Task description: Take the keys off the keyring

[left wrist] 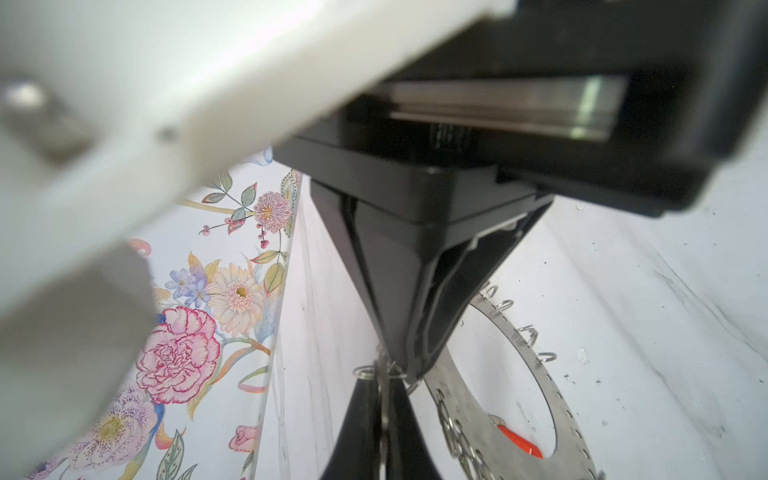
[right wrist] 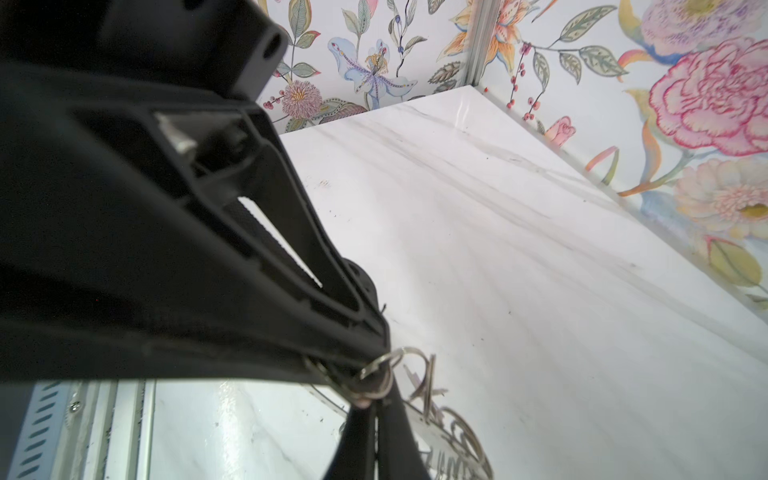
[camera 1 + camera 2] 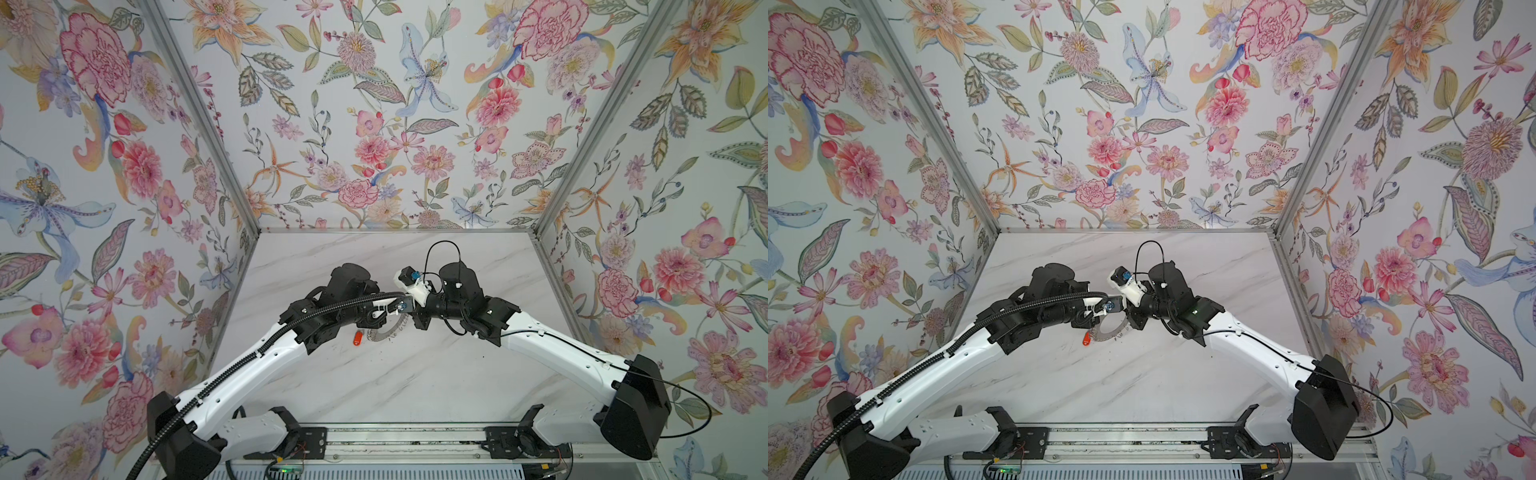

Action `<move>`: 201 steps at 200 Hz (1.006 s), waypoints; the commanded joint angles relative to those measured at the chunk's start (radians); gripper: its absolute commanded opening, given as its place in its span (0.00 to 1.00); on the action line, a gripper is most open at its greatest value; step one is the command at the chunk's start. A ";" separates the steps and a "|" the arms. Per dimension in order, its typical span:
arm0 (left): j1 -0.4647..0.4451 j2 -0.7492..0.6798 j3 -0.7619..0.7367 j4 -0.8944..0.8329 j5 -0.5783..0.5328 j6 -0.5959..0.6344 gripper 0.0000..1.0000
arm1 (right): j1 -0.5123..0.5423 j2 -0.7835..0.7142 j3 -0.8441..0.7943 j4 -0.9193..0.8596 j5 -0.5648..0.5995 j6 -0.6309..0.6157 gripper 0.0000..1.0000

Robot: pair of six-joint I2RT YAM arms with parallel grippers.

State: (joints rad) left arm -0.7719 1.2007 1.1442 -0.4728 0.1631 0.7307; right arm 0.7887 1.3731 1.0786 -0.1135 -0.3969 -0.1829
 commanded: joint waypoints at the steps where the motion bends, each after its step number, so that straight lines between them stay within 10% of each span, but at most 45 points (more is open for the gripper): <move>1: -0.043 0.015 0.042 0.023 0.066 0.015 0.00 | -0.001 0.026 0.071 -0.011 -0.093 0.023 0.00; 201: -0.037 -0.022 0.033 0.067 -0.002 -0.028 0.00 | -0.115 -0.251 -0.196 0.108 -0.066 0.004 0.35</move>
State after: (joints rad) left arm -0.8021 1.2079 1.1446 -0.4488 0.1490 0.6922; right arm 0.7036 1.1389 0.8997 -0.0292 -0.4309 -0.1940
